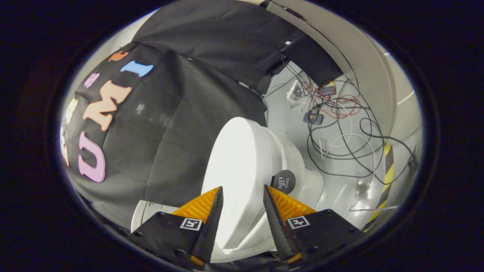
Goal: Open the toilet lid.
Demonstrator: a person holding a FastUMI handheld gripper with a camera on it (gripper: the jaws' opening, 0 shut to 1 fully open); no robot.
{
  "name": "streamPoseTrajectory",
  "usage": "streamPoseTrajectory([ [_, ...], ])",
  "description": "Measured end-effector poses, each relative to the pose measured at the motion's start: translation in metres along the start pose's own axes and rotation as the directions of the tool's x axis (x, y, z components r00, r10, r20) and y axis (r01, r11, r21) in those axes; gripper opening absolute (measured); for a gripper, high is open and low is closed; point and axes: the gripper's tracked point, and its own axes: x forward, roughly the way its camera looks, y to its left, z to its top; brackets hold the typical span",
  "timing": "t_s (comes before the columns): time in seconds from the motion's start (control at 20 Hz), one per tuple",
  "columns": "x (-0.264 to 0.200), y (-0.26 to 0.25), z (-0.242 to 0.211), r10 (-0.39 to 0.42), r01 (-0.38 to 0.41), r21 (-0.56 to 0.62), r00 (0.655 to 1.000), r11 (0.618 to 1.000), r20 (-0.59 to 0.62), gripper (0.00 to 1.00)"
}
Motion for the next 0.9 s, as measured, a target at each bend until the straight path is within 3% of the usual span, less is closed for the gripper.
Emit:
streamPoseTrajectory([
  [0.2,0.004,-0.036,-0.003,-0.107,0.107,0.039,0.994,0.993,-0.001,0.67],
  [0.4,0.018,-0.05,-0.002,-0.114,0.117,0.138,0.993,0.983,-0.036,0.67],
  [0.55,0.031,-0.052,-0.01,-0.083,0.097,0.148,0.992,0.984,-0.094,0.37],
  [0.75,0.039,-0.058,-0.011,-0.099,0.112,0.123,0.989,0.986,-0.107,0.37],
  [0.85,0.033,-0.058,-0.006,-0.096,0.11,0.143,0.99,0.984,-0.104,0.18],
  [0.9,0.021,-0.055,-0.003,-0.094,0.108,0.144,0.991,0.984,-0.098,0.14],
])
